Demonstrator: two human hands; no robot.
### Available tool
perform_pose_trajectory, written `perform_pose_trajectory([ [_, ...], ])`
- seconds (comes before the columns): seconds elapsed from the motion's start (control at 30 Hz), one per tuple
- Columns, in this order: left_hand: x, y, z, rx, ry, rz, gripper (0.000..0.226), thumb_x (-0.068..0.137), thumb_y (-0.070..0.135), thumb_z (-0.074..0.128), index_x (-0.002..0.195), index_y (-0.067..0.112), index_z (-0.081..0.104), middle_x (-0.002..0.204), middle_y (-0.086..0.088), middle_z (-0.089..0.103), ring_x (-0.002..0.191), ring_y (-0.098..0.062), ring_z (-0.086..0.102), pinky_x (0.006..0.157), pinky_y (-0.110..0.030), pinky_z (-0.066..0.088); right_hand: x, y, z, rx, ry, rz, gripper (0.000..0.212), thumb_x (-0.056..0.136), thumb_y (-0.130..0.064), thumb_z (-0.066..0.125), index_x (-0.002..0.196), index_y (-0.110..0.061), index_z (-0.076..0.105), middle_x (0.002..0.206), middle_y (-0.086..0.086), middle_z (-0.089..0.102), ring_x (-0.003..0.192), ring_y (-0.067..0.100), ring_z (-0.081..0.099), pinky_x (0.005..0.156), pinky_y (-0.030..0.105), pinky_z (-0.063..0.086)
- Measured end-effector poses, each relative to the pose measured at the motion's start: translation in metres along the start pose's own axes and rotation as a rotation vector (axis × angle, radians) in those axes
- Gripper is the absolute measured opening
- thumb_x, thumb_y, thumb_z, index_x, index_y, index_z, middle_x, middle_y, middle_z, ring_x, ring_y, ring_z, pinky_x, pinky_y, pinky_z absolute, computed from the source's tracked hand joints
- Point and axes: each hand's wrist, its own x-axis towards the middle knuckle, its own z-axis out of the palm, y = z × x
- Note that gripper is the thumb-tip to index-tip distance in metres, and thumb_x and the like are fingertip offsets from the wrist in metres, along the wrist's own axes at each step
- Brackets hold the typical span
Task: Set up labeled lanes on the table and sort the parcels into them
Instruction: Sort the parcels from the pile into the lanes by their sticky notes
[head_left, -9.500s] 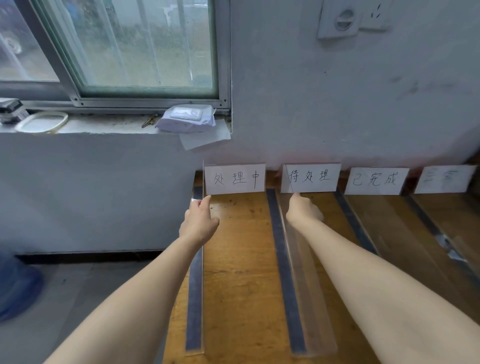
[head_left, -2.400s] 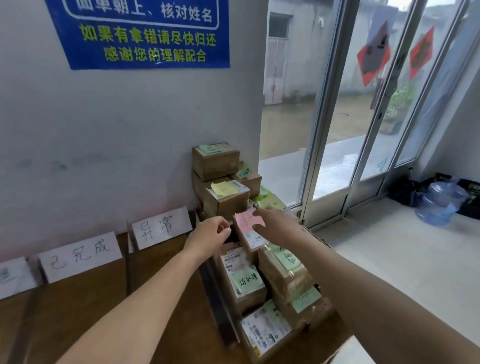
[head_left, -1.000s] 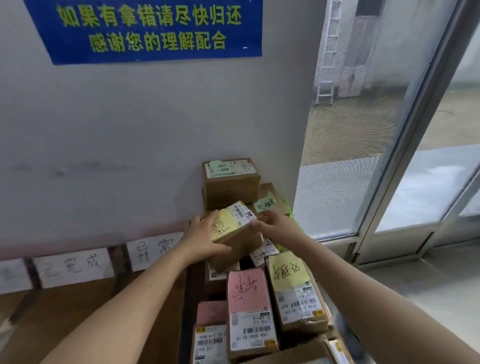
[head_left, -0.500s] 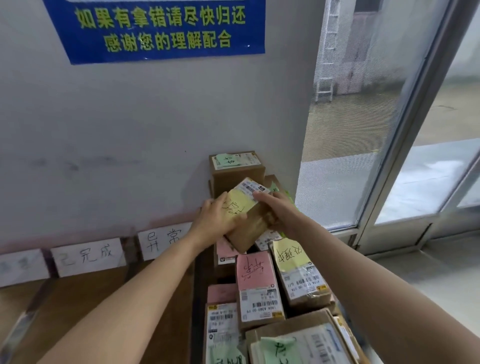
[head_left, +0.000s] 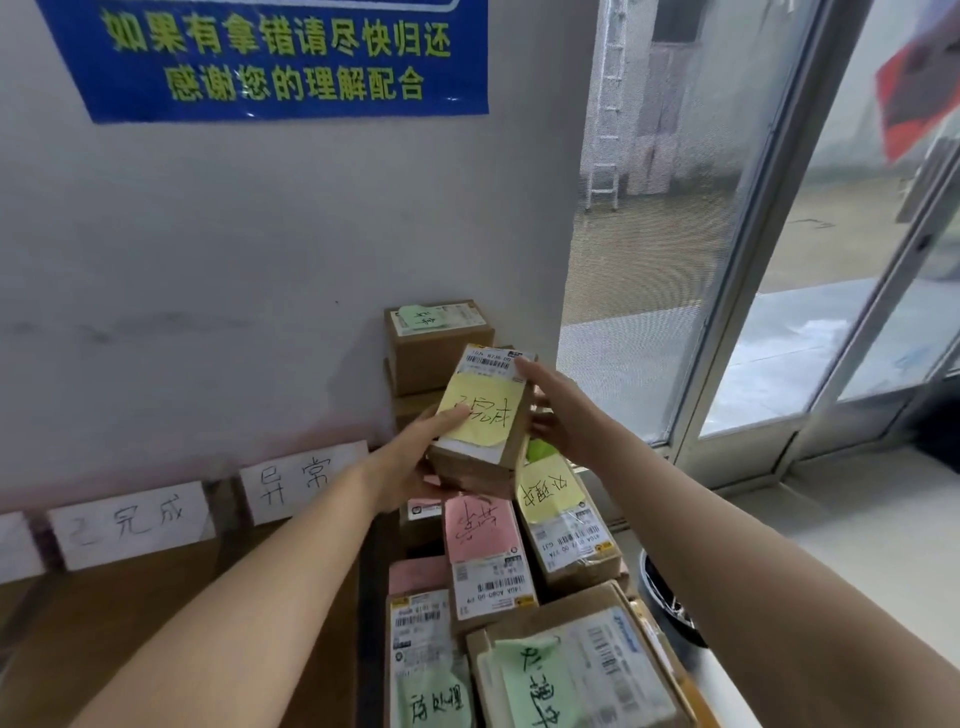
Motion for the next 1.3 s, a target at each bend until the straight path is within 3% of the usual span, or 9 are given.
perform_pose_trajectory([
  [0.17,0.001,-0.005,0.001,-0.108,0.143,0.088,0.044,0.083,0.046,0.063,0.118,0.019,0.061,0.108,-0.007,0.071,0.108,-0.027,0.062,0.083,-0.040,0.051,-0.003,0.002,-0.005,-0.167,0.077,0.026,0.052,0.098,-0.047,0.047,0.131,-0.007,0.047,0.114,0.018,0.059,0.105,0.032,0.062,0.095,0.043,0.051],
  [0.3,0.001,-0.012,-0.005,-0.104,0.225,0.078,0.035,0.083,0.047,0.063,0.107,0.021,0.066,0.106,-0.007,0.072,0.108,-0.028,0.062,0.093,-0.044,0.048,-0.006,0.021,-0.022,-0.548,0.124,0.058,0.044,0.098,-0.029,0.055,0.131,-0.002,0.048,0.119,0.014,0.059,0.098,0.022,0.059,0.075,0.029,0.049],
  [0.4,0.000,-0.019,-0.003,-0.081,0.265,0.067,0.037,0.083,0.047,0.065,0.108,0.020,0.066,0.101,-0.006,0.074,0.103,-0.027,0.065,0.100,-0.048,0.045,-0.005,0.042,-0.034,-0.757,0.133,0.162,0.055,0.091,-0.025,0.064,0.136,0.000,0.044,0.131,0.018,0.055,0.118,0.031,0.054,0.097,0.038,0.046],
  [0.67,-0.007,-0.028,0.005,-0.120,0.350,0.169,0.033,0.087,0.039,0.062,0.115,0.021,0.060,0.092,-0.001,0.072,0.087,-0.019,0.065,0.082,-0.038,0.052,0.000,0.059,-0.029,-1.092,0.083,0.129,0.070,0.086,-0.033,0.067,0.145,-0.014,0.034,0.140,0.018,0.041,0.122,0.032,0.050,0.100,0.038,0.044],
  [0.9,-0.021,-0.035,-0.002,-0.141,0.381,0.177,0.022,0.088,0.039,0.061,0.107,0.027,0.059,0.093,0.000,0.072,0.091,-0.020,0.065,0.082,-0.041,0.052,0.002,0.070,-0.033,-0.910,0.088,0.241,0.087,0.072,-0.033,0.083,0.139,-0.009,0.033,0.128,0.017,0.054,0.116,0.031,0.055,0.083,0.031,0.046],
  [0.97,-0.023,-0.039,-0.001,-0.141,0.388,0.170,0.022,0.088,0.039,0.061,0.107,0.029,0.058,0.094,0.000,0.071,0.092,-0.020,0.065,0.083,-0.041,0.052,0.003,0.076,-0.041,-0.719,0.059,0.254,0.073,0.062,-0.027,0.089,0.121,-0.009,0.051,0.111,0.012,0.064,0.105,0.029,0.061,0.090,0.038,0.051],
  [1.07,-0.022,-0.044,0.005,-0.142,0.401,0.145,0.019,0.088,0.041,0.062,0.103,0.030,0.060,0.096,0.000,0.071,0.097,-0.022,0.064,0.093,-0.046,0.048,-0.005,0.076,-0.047,-0.585,0.006,0.232,0.034,0.078,-0.006,0.079,0.103,-0.010,0.057,0.099,0.008,0.061,0.095,0.023,0.058,0.088,0.038,0.051],
  [1.13,-0.021,-0.045,0.010,-0.149,0.408,0.134,0.018,0.088,0.041,0.061,0.100,0.029,0.060,0.095,0.000,0.071,0.097,-0.022,0.063,0.094,-0.045,0.047,-0.012,0.072,-0.049,-0.578,-0.027,0.287,0.035,0.084,-0.014,0.074,0.109,-0.014,0.050,0.095,0.004,0.057,0.088,0.022,0.055,0.071,0.031,0.048],
  [1.3,-0.019,-0.045,0.016,-0.136,0.436,0.127,0.021,0.088,0.044,0.060,0.102,0.029,0.059,0.101,-0.002,0.070,0.099,-0.022,0.062,0.093,-0.043,0.046,-0.014,0.072,-0.053,-0.517,-0.070,0.375,0.026,0.086,-0.021,0.073,0.098,-0.014,0.051,0.084,0.001,0.055,0.074,0.017,0.054,0.065,0.026,0.042],
])
